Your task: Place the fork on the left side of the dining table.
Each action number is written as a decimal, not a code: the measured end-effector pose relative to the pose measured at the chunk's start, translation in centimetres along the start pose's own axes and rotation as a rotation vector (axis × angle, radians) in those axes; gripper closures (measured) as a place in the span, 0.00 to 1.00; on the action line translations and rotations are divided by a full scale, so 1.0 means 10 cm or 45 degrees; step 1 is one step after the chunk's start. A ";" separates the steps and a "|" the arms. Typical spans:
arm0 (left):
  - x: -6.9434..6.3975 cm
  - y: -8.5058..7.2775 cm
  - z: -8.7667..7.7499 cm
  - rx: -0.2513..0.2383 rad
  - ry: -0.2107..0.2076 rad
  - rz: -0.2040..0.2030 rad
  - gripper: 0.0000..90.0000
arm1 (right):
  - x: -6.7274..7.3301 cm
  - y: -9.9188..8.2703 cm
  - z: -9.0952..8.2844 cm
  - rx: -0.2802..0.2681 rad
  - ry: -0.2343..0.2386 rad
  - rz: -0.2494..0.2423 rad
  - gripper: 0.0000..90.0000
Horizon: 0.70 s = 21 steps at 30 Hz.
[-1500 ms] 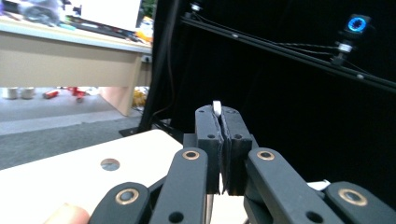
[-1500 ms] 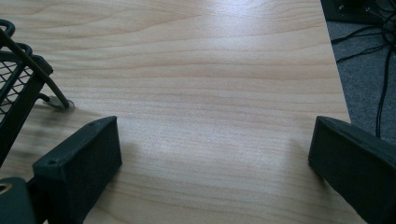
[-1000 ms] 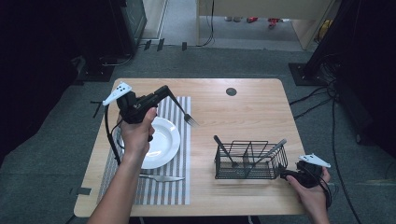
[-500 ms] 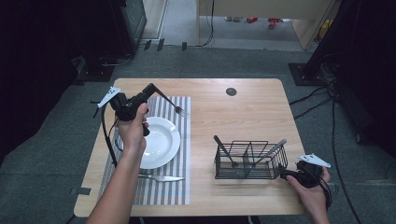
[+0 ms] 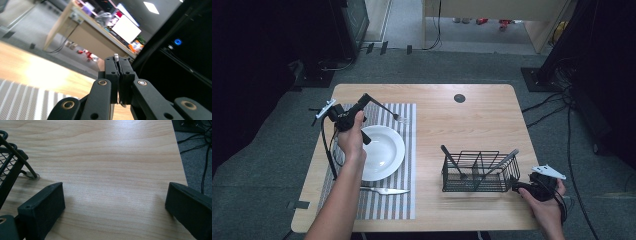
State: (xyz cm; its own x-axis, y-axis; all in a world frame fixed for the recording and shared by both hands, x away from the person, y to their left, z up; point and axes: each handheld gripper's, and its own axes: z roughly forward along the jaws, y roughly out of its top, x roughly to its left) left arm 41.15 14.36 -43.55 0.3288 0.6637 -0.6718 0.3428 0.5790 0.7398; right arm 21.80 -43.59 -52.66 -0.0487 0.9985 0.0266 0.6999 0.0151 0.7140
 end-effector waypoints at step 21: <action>0.48 -0.18 0.17 -0.041 0.106 -0.202 0.99 | 0.00 0.00 0.00 0.000 0.000 -0.001 0.03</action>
State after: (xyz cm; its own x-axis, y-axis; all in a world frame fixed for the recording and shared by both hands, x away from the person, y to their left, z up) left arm 43.61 15.68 -48.18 0.1984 0.5990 -0.7758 0.3557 0.6935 0.6265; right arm 21.80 -43.59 -52.67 -0.0492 0.9984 0.0265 0.6998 0.0156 0.7142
